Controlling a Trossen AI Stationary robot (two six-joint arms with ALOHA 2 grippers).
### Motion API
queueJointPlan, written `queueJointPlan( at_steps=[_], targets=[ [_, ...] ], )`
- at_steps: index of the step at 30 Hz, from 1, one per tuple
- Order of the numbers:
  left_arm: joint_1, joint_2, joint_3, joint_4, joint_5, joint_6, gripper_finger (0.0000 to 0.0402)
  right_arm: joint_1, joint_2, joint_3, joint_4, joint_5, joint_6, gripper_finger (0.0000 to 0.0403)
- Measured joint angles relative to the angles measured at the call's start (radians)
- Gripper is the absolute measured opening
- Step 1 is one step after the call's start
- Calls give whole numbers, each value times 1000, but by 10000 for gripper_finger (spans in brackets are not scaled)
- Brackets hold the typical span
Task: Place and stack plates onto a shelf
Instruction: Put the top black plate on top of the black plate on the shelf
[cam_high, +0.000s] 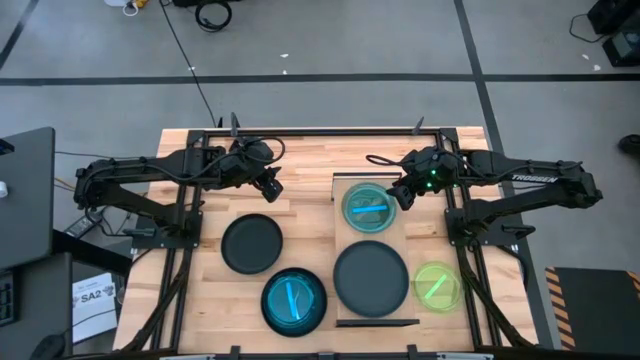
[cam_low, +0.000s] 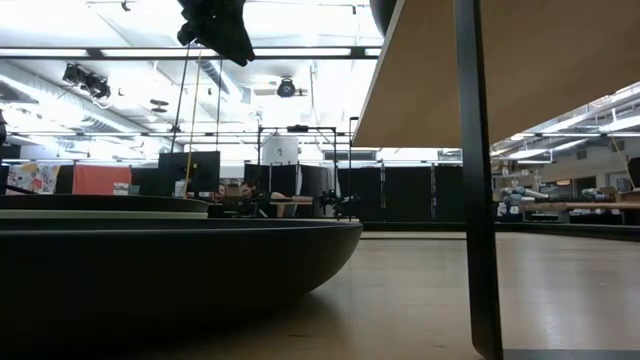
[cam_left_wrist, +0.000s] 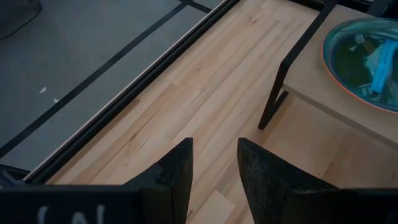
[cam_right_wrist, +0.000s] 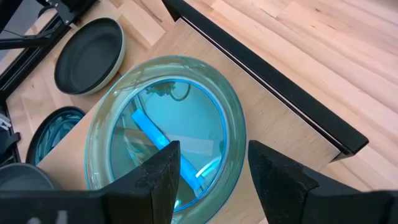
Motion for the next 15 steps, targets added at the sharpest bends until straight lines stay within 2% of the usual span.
queueJointPlan(
  at_steps=[8,15],
  targets=[
    [0,0,0,-37,0,4,133,0,0,0,0,-2,0,195],
    [0,0,-1,-87,36,89,133,0,0,0,0,-2,-53,195]
  ],
)
